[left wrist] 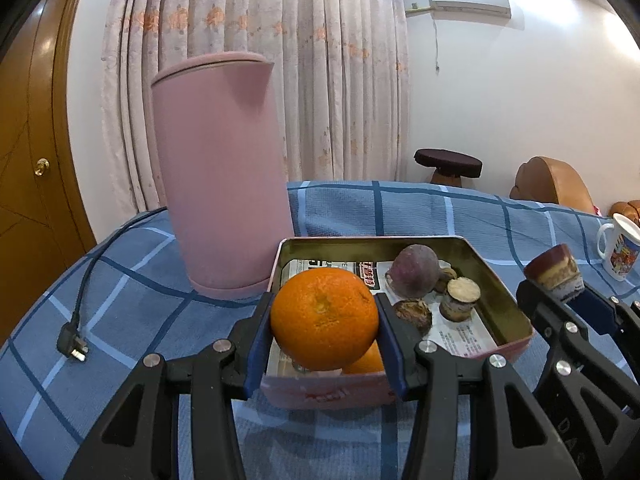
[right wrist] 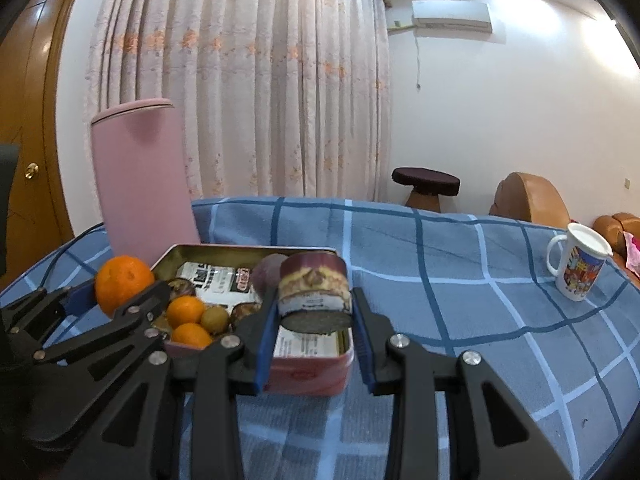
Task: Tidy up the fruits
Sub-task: 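Lower the orange and can into the tray and open both grippers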
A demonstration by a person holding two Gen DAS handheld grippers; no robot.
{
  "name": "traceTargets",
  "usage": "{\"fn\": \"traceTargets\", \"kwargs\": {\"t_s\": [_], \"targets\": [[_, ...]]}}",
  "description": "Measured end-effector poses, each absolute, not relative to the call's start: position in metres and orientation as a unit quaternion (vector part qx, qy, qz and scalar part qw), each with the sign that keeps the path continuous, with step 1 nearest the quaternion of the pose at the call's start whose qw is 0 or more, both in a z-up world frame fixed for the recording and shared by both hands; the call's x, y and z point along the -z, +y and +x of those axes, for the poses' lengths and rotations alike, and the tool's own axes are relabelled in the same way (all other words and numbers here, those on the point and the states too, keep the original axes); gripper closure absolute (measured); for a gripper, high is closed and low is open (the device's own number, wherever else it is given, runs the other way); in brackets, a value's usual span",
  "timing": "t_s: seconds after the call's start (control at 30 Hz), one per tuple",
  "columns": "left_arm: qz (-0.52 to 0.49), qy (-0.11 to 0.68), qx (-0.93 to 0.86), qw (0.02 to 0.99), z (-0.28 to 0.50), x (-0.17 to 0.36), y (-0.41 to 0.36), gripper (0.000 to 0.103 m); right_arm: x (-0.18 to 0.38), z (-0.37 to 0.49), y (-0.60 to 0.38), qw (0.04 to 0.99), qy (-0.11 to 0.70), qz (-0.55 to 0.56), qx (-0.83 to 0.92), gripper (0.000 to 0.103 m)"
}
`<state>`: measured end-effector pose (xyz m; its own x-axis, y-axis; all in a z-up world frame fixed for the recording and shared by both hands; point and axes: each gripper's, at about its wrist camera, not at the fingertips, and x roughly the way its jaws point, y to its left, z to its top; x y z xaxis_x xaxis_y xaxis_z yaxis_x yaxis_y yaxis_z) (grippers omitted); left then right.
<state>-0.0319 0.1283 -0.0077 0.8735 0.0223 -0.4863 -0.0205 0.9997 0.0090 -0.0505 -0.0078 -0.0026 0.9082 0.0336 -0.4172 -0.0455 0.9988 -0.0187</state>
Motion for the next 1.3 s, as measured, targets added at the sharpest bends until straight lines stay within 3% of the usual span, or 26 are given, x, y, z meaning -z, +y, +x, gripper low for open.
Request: {"fn": "traceTargets", "kwargs": {"t_s": [0.6, 1.3], "targets": [[0.007, 0.263, -0.024, 0.964, 0.025, 0.006, 0.129, 0.053, 0.004, 0.003, -0.004, 0.974, 0.227, -0.004, 0.002, 0.066], [0.01, 0.319, -0.024, 0.948, 0.057, 0.025, 0.136, 0.053, 0.026, 0.05, 0.008, 0.941, 0.334, -0.01, -0.053, 0.066]]}}
